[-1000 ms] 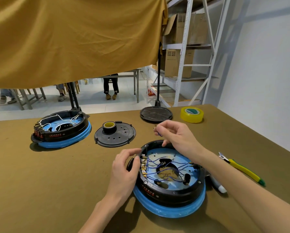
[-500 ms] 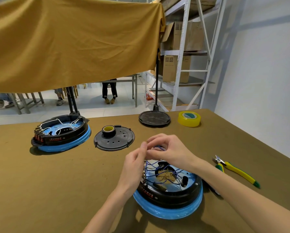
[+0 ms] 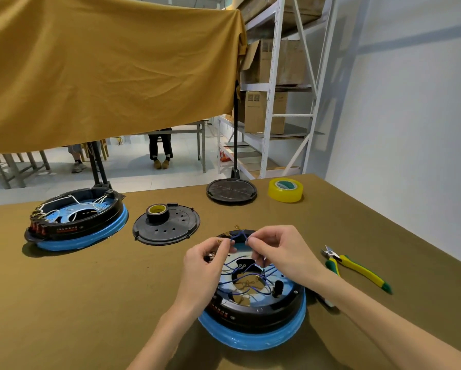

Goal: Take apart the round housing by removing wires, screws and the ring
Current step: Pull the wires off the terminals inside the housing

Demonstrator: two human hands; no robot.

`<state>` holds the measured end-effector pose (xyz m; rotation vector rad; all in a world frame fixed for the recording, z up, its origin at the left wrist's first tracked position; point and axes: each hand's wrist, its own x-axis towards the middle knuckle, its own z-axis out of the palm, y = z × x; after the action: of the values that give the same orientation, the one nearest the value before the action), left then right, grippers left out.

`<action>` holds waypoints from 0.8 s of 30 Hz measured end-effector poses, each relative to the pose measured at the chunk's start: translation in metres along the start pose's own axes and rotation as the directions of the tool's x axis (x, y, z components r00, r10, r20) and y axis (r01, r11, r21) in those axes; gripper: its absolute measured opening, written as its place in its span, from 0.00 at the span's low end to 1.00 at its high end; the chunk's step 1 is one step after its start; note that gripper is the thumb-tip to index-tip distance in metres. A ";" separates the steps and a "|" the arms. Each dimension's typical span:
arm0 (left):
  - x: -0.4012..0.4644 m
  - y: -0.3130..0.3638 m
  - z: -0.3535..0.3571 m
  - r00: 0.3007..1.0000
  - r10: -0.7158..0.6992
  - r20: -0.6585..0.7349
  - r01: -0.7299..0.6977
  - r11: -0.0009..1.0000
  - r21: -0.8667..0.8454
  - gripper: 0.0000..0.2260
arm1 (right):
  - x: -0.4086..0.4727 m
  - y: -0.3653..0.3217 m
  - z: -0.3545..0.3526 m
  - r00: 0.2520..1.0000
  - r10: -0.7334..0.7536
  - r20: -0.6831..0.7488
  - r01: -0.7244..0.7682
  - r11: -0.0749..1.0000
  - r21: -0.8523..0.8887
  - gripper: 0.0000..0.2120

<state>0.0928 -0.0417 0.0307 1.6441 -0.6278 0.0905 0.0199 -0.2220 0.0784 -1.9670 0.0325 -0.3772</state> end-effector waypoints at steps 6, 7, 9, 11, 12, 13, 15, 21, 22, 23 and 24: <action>-0.002 -0.019 -0.005 0.994 -0.051 -0.097 0.064 0.989 0.130 0.14 | 0.037 0.031 -0.060 0.919 0.232 -0.318 -0.236 0.971 0.027 0.07; -0.003 -0.022 -0.008 0.994 -0.063 -0.086 0.074 0.988 0.137 0.16 | 0.044 0.040 -0.070 0.889 0.280 -0.362 -0.288 0.957 0.034 0.08; -0.005 -0.026 -0.012 0.995 -0.078 -0.067 0.088 0.984 0.155 0.16 | 0.055 0.062 -0.086 0.840 0.359 -0.407 -0.380 0.924 0.030 0.08; -0.008 -0.029 -0.015 0.994 -0.091 -0.056 0.099 0.983 0.155 0.16 | 0.063 0.083 -0.094 0.800 0.422 -0.426 -0.459 0.888 0.018 0.07; -0.009 -0.030 -0.015 0.994 -0.092 -0.058 0.100 0.983 0.153 0.16 | 0.067 0.091 -0.096 0.786 0.441 -0.433 -0.488 0.873 0.003 0.07; -0.010 -0.031 -0.016 0.994 -0.091 -0.064 0.100 0.984 0.149 0.16 | 0.070 0.099 -0.096 0.779 0.448 -0.440 -0.506 0.862 -0.018 0.08; -0.011 -0.032 -0.015 0.992 -0.094 -0.084 0.104 0.986 0.128 0.16 | 0.074 0.109 -0.097 0.781 0.422 -0.460 -0.523 0.845 -0.113 0.11; -0.011 -0.036 -0.015 0.991 -0.109 -0.077 0.114 0.991 0.073 0.17 | 0.065 0.095 -0.078 0.892 0.159 -0.423 -0.400 0.712 -0.577 0.12; -0.011 -0.036 -0.015 0.991 -0.108 -0.076 0.113 0.991 0.069 0.17 | 0.059 0.086 -0.070 0.912 0.081 -0.402 -0.318 0.759 -0.567 0.12; -0.011 -0.037 -0.015 0.991 -0.108 -0.076 0.113 0.991 0.066 0.17 | 0.053 0.076 -0.061 0.930 0.007 -0.368 -0.225 0.803 -0.552 0.11; -0.010 -0.037 -0.015 0.991 -0.107 -0.078 0.112 0.992 0.064 0.17 | 0.046 0.065 -0.051 0.949 -0.051 -0.310 -0.132 0.831 -0.541 0.10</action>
<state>0.1050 -0.0229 -0.0038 1.7300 -0.4813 0.0929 0.0592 -0.3030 0.0505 -2.4570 0.4352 -0.7128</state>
